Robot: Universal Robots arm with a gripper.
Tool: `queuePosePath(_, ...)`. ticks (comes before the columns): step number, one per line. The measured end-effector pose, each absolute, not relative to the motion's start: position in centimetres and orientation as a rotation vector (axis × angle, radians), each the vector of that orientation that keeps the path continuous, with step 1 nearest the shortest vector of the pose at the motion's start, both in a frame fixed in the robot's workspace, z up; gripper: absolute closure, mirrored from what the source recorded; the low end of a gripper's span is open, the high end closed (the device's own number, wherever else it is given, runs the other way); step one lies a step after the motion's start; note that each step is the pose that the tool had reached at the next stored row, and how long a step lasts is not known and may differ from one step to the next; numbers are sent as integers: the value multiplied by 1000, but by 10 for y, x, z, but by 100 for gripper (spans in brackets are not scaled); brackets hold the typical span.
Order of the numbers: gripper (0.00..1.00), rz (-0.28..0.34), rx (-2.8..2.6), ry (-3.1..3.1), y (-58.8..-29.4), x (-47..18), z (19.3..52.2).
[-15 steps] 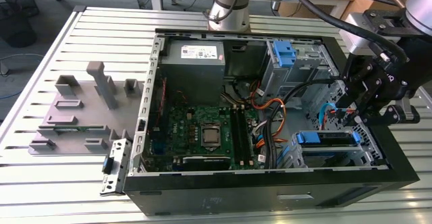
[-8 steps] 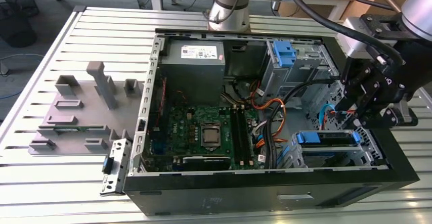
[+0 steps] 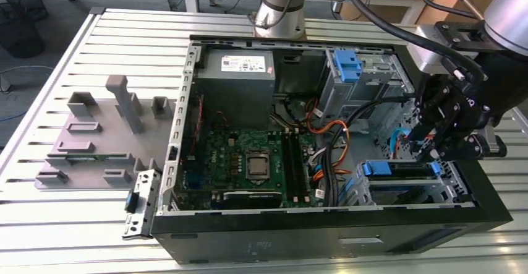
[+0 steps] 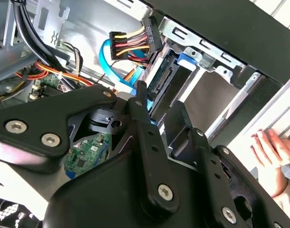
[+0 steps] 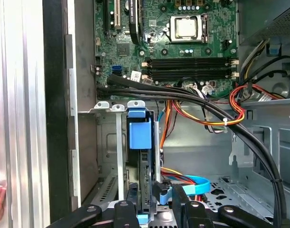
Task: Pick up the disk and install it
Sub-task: 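Insert the first disk wire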
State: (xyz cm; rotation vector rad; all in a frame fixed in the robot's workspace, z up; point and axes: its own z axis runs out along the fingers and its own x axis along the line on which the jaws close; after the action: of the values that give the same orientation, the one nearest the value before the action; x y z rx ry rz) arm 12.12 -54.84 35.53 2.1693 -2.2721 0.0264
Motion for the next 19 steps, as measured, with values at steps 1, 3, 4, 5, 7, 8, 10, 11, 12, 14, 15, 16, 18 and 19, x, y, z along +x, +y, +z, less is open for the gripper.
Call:
queuePosePath(1,58,29,2168,-2272,-548,121,355)
queuePosePath(3,58,33,2165,-2270,-546,120,354)
queuePosePath(4,58,36,2163,-2270,-545,120,354)
queuePosePath(5,58,38,2162,-2269,-545,119,354)
queuePosePath(7,58,42,2159,-2268,-544,118,353)
queuePosePath(8,58,45,2157,-2268,-544,117,353)
queuePosePath(10,58,51,2154,-2266,-543,114,353)
queuePosePath(11,58,53,2153,-2265,-543,113,353)
queuePosePath(12,58,54,2152,-2265,-543,112,353)
queuePosePath(14,58,58,2150,-2263,-543,111,353)
queuePosePath(15,58,59,2149,-2263,-543,110,352)
queuePosePath(16,58,61,2148,-2262,-543,109,352)
queuePosePath(18,58,63,2147,-2261,-543,109,352)
queuePosePath(19,58,63,2147,-2261,-543,109,352)
